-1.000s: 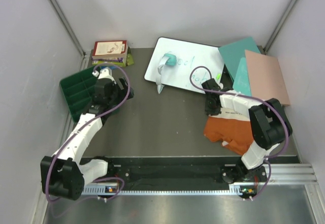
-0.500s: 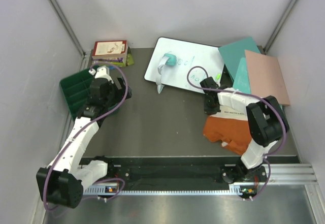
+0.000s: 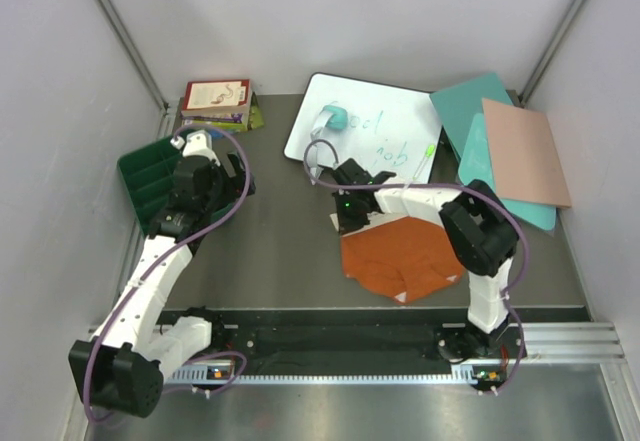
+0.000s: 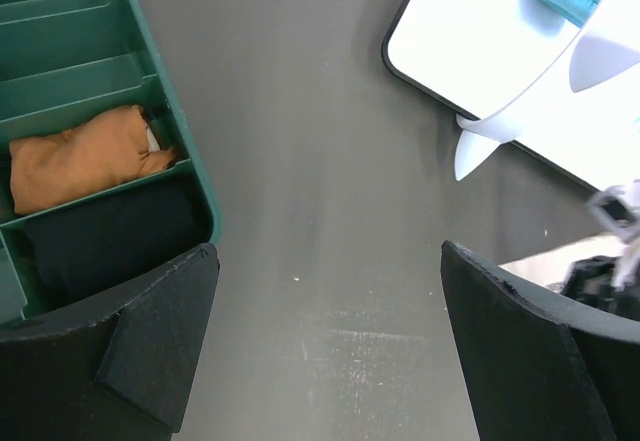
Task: Roll the underwear
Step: Move the underwear to the center of the board, then fold the underwear at the center of the board.
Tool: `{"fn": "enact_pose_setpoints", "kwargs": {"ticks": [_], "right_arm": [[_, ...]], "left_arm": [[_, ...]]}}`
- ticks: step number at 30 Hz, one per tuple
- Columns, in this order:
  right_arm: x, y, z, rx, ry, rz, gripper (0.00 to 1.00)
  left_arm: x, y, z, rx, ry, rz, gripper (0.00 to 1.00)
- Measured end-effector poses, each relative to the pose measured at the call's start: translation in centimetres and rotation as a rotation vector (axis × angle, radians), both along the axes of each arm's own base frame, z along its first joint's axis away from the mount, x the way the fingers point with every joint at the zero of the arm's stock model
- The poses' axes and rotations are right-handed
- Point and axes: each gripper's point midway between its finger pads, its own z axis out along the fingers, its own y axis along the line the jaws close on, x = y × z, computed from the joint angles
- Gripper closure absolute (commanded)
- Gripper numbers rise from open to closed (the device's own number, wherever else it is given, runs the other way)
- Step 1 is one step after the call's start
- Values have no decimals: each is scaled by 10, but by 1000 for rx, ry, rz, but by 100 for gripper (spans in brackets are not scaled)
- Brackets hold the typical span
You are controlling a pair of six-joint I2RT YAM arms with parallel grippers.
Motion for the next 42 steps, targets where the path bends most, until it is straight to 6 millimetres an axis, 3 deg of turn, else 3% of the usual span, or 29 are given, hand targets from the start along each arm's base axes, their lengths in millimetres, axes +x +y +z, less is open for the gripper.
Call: {"fn": "enact_pose_setpoints", "kwargs": {"ticks": [7,10,15,24,31,42], "right_arm": [[-16,71,9,131,33,122,100],[-20,81,16,164,36,148,100],[-21,81,20,178,37,169,100],[-12,47,41,216,15,177,100],[14,3,40,204,9,148,100],[37,-49,34,162,25,123,100]], "left_arm": [[-2,1,-2,2,11,2,8],[-3,-1,-4,-3,19,-9,11],[-5,-17,-7,-62,34,-69,16],[-28,-55,-61,-173,186,-173,17],[-32,-70,-60,-216,190,-192,18],[-41,-103,-67,-256,204,-250,18]]}}
